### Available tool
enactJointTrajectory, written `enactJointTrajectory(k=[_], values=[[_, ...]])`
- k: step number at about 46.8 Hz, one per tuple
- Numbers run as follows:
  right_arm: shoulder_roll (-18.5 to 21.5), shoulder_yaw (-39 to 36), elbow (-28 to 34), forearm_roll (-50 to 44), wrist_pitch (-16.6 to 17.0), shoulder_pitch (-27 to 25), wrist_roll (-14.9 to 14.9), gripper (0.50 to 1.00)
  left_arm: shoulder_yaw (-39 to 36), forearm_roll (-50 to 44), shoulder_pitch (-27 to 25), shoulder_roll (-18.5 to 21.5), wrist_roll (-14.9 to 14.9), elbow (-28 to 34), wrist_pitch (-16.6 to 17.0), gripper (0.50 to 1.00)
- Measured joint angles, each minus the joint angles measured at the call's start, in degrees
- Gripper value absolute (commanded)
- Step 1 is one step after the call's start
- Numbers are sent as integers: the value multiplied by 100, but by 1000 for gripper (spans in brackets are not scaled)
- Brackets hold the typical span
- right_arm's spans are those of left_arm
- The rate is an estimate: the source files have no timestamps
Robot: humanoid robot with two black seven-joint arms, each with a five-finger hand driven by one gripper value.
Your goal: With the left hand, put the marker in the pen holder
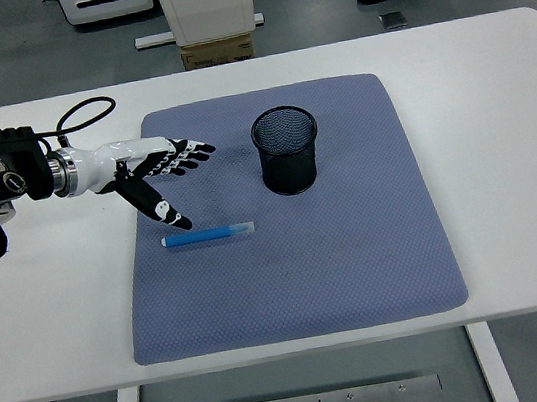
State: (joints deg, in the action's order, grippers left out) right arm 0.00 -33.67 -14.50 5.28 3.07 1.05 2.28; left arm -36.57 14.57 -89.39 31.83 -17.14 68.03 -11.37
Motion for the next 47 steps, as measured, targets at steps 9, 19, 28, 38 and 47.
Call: enactJointTrajectory(k=[9,19,28,38,47], values=[[1,0,1,0,1,0,0,1000,80,-135,20,-215,-504,33,-96,1000],[1,1,0,0,0,0,1,1000,60,117,10,-388,324,36,153,1000],[0,1,0,0,1,0,1,1000,45,561,14,-499,678,35,465,1000],[0,1,3,0,0,0,0,1000,24,702,36,-663,877,112,546,1000],[0,-2,1,0,1,0,0,1000,2,1031,43,-675,880,244,612,1000]])
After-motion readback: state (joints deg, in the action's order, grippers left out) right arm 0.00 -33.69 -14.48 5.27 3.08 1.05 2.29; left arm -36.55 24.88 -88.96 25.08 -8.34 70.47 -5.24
